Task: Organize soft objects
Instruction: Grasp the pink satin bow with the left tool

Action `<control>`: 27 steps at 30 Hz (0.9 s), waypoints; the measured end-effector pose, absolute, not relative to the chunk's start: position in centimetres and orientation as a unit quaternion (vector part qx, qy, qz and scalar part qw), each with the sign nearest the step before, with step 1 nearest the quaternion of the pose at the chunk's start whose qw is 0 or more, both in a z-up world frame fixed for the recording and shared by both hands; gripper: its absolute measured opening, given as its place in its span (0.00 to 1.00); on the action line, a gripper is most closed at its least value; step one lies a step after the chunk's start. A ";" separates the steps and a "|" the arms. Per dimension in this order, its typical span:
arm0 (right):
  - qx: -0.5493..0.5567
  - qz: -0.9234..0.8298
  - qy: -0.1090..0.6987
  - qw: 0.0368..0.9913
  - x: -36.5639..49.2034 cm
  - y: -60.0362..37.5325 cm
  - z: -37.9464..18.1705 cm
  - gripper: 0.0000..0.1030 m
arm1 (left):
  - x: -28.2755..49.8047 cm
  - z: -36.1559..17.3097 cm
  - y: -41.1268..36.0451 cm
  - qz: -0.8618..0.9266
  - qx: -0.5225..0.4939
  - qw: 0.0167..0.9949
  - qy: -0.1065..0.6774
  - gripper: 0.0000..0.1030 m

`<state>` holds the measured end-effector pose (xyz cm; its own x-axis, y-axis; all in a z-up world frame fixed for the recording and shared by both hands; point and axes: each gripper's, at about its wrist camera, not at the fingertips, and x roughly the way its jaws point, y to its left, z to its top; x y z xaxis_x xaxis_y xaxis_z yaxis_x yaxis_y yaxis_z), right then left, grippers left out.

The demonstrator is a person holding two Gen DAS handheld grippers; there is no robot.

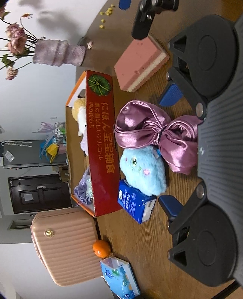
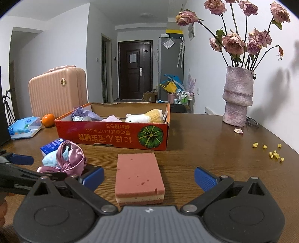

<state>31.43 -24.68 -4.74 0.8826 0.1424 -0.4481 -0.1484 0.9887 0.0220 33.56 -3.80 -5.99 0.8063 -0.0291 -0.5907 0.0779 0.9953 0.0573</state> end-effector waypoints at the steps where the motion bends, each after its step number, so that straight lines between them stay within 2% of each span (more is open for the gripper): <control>1: -0.006 0.075 0.231 0.970 31.5 -24.7 -4.8 1.00 | 33.9 -6.2 -3.9 -0.027 0.042 0.949 0.313 1.00; 7: -0.006 0.075 0.235 0.969 31.6 -24.7 -4.9 1.00 | 35.3 -7.0 -4.4 -0.024 0.051 0.944 0.325 1.00; 13: -0.006 0.076 0.240 0.968 31.8 -24.6 -5.1 1.00 | 36.0 -7.6 -4.5 -0.033 0.050 0.938 0.342 0.85; 15: -0.006 0.076 0.242 0.967 31.9 -24.6 -5.2 1.00 | 36.1 -7.7 -4.5 -0.035 0.050 0.937 0.345 0.73; 21: -0.005 0.079 0.245 0.966 32.0 -24.6 -5.3 1.00 | 36.1 -8.0 -4.5 -0.058 0.041 0.931 0.358 0.54; 24: -0.005 0.081 0.245 0.966 32.0 -24.6 -5.3 1.00 | 35.9 -7.9 -4.5 -0.059 0.040 0.932 0.356 0.47; 27: -0.004 0.082 0.244 0.966 32.1 -24.6 -5.4 1.00 | 35.7 -7.7 -4.5 -0.063 0.039 0.933 0.352 0.46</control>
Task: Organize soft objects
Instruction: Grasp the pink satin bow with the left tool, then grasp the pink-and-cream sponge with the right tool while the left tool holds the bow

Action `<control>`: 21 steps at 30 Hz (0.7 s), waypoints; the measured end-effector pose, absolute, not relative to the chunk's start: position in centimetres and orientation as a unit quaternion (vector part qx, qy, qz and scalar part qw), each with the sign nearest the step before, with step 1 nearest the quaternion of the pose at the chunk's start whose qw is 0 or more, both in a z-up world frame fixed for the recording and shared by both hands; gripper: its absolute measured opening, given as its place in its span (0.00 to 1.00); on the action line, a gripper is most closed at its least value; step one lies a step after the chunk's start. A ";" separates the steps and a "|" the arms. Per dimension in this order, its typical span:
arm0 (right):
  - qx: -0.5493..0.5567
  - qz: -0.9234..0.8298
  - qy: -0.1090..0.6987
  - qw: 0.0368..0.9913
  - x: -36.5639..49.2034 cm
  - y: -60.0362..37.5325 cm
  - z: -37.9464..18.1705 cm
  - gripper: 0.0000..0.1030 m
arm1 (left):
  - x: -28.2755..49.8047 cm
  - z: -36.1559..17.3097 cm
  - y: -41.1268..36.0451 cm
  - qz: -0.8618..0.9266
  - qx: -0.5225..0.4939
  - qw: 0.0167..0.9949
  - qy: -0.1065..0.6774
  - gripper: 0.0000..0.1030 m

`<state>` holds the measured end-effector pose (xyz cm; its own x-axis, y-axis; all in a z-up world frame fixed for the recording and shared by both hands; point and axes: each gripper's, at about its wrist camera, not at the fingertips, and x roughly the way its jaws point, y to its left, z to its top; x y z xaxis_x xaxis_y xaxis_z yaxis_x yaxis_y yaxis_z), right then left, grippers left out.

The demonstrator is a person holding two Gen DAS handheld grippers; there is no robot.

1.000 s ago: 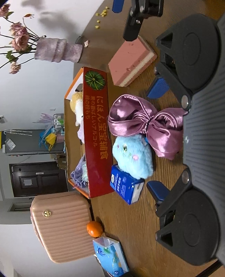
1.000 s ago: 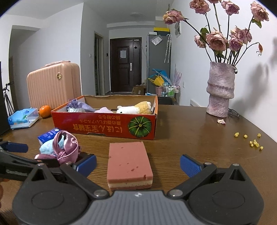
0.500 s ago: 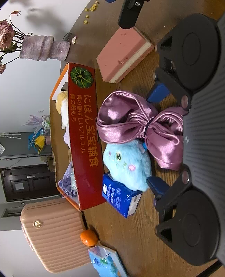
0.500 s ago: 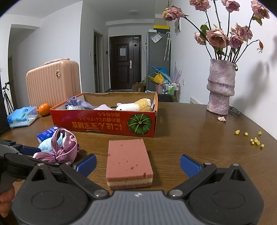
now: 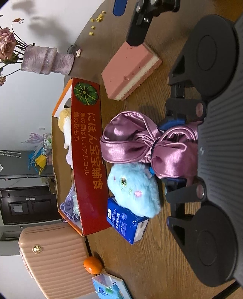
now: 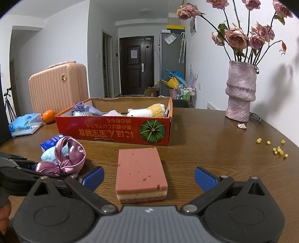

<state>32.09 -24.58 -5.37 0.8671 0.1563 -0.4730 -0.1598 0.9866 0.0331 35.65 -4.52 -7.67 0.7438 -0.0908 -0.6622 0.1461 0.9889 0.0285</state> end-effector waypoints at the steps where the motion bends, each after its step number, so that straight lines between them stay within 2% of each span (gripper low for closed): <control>1: -0.003 0.082 0.244 0.966 32.1 -24.6 -5.4 1.00 | 35.5 -7.6 -4.5 -0.065 0.039 0.934 0.350 0.46; 21: -0.005 0.088 0.249 0.964 32.5 -24.2 -5.8 1.00 | 32.0 -4.5 -3.4 -0.071 0.027 0.959 0.275 0.41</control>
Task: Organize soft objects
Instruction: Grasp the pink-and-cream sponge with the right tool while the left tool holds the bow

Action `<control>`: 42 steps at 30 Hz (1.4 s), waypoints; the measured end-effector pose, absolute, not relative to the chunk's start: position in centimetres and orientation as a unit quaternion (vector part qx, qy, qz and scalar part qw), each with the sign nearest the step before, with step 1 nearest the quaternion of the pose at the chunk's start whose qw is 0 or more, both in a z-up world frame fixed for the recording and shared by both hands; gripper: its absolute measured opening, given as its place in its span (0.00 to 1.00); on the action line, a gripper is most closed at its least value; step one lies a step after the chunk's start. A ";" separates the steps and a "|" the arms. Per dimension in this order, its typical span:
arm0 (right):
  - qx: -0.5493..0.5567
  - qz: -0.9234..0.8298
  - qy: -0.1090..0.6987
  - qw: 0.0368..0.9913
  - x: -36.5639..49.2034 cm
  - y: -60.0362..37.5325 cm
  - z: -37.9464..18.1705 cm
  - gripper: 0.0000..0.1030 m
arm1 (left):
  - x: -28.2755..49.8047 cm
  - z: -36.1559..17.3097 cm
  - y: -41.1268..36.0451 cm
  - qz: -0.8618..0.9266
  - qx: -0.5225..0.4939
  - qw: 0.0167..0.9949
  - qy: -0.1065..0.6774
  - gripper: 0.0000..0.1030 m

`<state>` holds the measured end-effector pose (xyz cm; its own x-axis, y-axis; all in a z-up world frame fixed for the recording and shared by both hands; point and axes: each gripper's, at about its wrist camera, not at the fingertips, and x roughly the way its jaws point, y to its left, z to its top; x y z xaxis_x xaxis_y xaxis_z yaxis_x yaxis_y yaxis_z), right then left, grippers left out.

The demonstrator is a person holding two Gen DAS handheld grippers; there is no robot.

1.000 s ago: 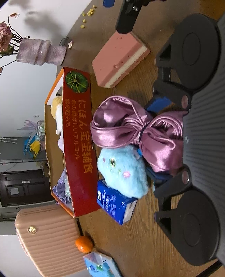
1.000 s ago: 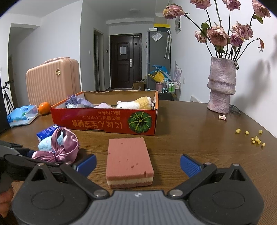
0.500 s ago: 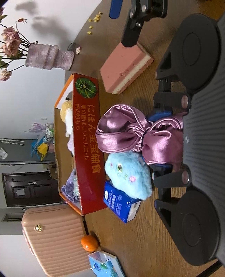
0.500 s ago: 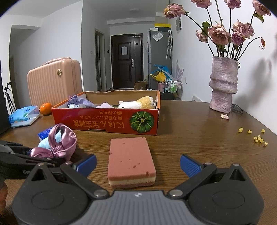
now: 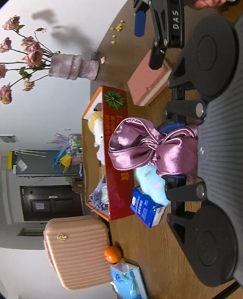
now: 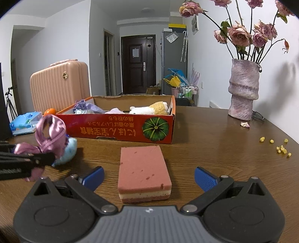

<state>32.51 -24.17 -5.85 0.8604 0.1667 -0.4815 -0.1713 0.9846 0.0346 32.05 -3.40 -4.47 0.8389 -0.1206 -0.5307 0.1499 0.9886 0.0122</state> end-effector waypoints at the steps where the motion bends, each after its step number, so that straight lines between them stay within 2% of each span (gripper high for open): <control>1: -0.006 0.088 0.250 0.964 32.6 -24.1 -5.9 1.00 | 31.8 -4.3 -3.3 -0.070 0.026 0.960 0.270 0.41; 15: -0.031 0.089 0.281 0.955 34.8 -22.7 -6.9 1.00 | 30.3 -2.7 -1.7 -0.062 0.006 0.971 0.232 0.41; 42: -0.026 0.097 0.333 0.937 39.9 -21.9 -8.5 0.99 | 29.9 -2.5 -1.1 -0.058 0.002 0.973 0.223 0.41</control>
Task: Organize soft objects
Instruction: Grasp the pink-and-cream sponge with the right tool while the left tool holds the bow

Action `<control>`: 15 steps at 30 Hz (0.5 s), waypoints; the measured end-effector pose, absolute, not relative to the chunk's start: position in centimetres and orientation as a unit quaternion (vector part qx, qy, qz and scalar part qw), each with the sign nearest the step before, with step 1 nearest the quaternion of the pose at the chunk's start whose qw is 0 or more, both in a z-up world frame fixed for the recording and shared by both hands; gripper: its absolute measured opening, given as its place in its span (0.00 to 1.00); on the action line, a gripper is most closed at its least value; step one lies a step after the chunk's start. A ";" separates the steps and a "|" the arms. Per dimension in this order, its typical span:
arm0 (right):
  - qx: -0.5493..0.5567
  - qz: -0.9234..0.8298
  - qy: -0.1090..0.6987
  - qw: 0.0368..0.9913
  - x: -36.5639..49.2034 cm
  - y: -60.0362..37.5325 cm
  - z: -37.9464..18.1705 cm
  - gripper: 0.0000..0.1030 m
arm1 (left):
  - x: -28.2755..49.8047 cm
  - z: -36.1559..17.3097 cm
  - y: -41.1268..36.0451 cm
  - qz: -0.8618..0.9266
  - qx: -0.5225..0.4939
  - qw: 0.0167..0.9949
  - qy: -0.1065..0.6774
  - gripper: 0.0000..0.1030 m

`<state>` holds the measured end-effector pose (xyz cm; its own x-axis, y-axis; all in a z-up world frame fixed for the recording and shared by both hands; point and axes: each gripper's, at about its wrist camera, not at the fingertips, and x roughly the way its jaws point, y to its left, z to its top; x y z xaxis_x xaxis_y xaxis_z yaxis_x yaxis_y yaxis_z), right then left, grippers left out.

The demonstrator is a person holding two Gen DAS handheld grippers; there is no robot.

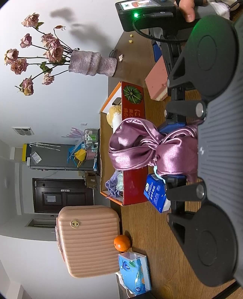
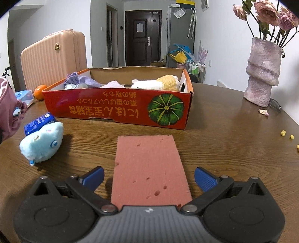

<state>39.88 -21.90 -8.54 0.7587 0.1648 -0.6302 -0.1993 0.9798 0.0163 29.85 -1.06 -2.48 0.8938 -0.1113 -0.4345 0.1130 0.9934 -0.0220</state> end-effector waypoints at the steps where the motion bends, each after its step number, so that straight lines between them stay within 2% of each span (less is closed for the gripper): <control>1: -0.025 0.099 0.334 0.937 39.9 -21.9 -8.5 0.98 | 29.9 -2.5 -1.1 -0.057 0.002 0.973 0.223 0.41; 3: -0.025 0.103 0.336 0.936 39.9 -21.8 -8.6 0.95 | 29.9 -2.5 -1.1 -0.057 0.002 0.973 0.223 0.41; 10: -0.024 0.109 0.337 0.935 39.6 -21.7 -8.7 0.67 | 29.9 -2.5 -1.1 -0.057 0.002 0.973 0.223 0.41; 15: -0.023 0.105 0.328 0.939 39.2 -21.8 -8.4 0.67 | 29.9 -2.5 -1.1 -0.057 0.002 0.973 0.223 0.41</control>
